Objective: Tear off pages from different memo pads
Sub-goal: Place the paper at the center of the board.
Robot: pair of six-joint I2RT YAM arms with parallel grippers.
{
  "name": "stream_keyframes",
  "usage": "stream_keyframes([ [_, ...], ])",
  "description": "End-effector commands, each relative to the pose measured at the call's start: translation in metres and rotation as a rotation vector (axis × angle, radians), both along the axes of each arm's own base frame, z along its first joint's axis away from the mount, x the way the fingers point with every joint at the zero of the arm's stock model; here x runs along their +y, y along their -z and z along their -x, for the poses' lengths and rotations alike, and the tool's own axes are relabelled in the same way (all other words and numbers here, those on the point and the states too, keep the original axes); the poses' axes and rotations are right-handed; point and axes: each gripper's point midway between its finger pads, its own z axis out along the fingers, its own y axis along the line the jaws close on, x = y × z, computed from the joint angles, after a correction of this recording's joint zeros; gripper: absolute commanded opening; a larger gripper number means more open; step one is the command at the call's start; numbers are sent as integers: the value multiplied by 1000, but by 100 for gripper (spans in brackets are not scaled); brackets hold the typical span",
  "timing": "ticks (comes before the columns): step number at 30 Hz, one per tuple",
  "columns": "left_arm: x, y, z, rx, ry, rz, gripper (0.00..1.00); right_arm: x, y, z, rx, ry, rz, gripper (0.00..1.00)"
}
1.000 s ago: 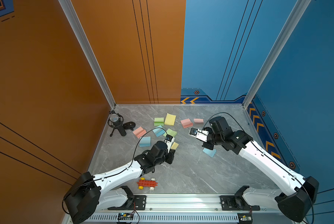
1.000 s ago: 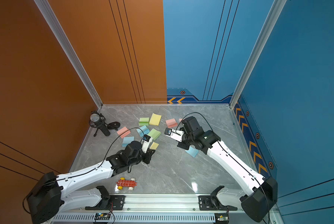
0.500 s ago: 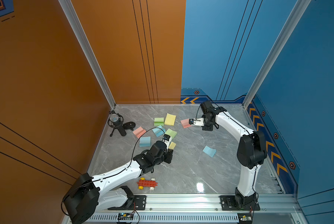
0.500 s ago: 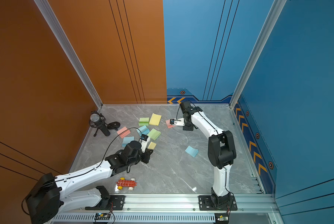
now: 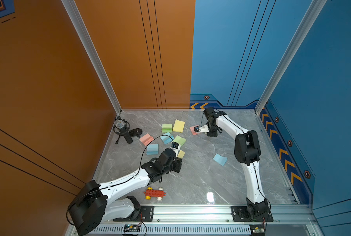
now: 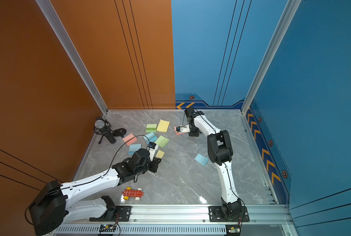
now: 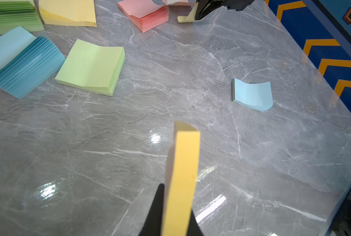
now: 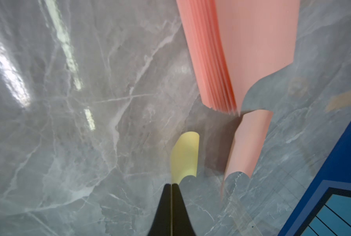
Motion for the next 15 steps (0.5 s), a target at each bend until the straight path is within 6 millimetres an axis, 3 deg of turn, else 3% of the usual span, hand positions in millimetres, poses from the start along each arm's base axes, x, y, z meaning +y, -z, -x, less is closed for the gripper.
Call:
stream_keyframes([
  [1,-2,-10,-5,-6,-6,21,0,-7,3,9,53,-50,78,0],
  [7,-3,-11,-5,-5,-2,28,0,-19,9,14,77,-73,160,0],
  [15,-3,-11,-4,-2,-5,30,0,-7,21,35,166,-84,108,5],
])
